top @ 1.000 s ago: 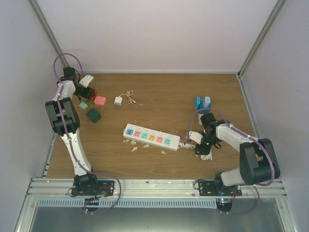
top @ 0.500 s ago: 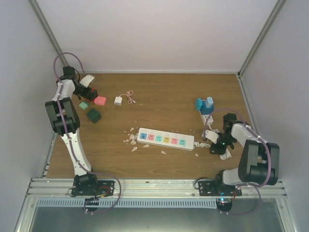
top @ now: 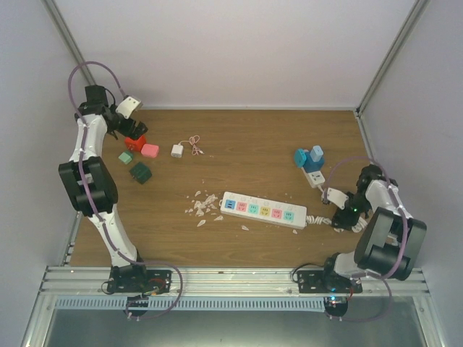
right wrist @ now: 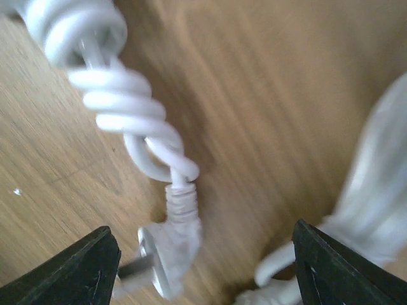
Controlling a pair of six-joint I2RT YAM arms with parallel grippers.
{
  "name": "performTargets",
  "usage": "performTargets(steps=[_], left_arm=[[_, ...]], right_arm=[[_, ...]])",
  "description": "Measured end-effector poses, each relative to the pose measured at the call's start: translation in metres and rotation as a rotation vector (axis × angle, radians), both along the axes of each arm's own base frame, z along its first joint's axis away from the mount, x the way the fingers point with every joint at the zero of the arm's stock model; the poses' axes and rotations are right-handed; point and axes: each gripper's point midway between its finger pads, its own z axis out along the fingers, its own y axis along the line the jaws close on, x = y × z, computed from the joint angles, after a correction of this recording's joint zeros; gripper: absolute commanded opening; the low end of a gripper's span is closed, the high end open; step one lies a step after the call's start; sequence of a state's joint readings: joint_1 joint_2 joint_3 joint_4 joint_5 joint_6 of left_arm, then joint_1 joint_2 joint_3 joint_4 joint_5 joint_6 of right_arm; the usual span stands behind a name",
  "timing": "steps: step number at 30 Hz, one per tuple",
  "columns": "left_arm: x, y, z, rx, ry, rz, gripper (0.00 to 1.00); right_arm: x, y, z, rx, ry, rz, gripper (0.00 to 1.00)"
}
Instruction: Pull the plug off the socket
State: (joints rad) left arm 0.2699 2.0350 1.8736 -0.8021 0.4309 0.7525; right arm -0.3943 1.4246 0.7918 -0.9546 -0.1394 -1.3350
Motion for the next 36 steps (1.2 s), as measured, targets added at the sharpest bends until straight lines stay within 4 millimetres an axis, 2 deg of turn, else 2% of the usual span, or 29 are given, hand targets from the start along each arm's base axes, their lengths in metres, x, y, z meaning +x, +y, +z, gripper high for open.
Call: performTargets(steps=[5, 7, 12, 16, 19, 24, 32, 36], left_arm=[[-0.009, -0.018, 0.014, -0.035, -0.020, -0.037, 0.99], [-0.011, -0.023, 0.020, -0.049, -0.031, -0.047, 0.99], [-0.025, -0.035, 0.036, -0.084, -0.051, -0.061, 0.99], [-0.041, -0.047, 0.047, -0.106, -0.067, -0.072, 0.99], [-0.048, -0.055, 0.055, -0.116, -0.086, -0.083, 0.99], [-0.054, -0.064, 0.060, -0.126, -0.105, -0.092, 0.99], [-0.059, -0.067, 0.048, -0.155, -0.091, -0.082, 0.99], [-0.064, -0.069, 0.040, -0.173, -0.075, -0.075, 0.99]], right_arm=[[0.024, 0.012, 0.040, 0.071, -0.140, -0.003, 0.79], [0.035, 0.017, 0.055, 0.108, -0.192, -0.023, 0.86], [0.077, 0.022, 0.090, 0.212, -0.346, -0.155, 0.99], [0.109, 0.019, 0.105, 0.284, -0.444, -0.302, 1.00], [0.127, 0.015, 0.103, 0.327, -0.464, -0.387, 1.00], [0.148, 0.016, 0.088, 0.399, -0.445, -0.465, 1.00], [0.179, 0.041, 0.080, 0.438, -0.478, -0.449, 0.98], [0.192, 0.044, 0.068, 0.409, -0.482, -0.467, 0.94]])
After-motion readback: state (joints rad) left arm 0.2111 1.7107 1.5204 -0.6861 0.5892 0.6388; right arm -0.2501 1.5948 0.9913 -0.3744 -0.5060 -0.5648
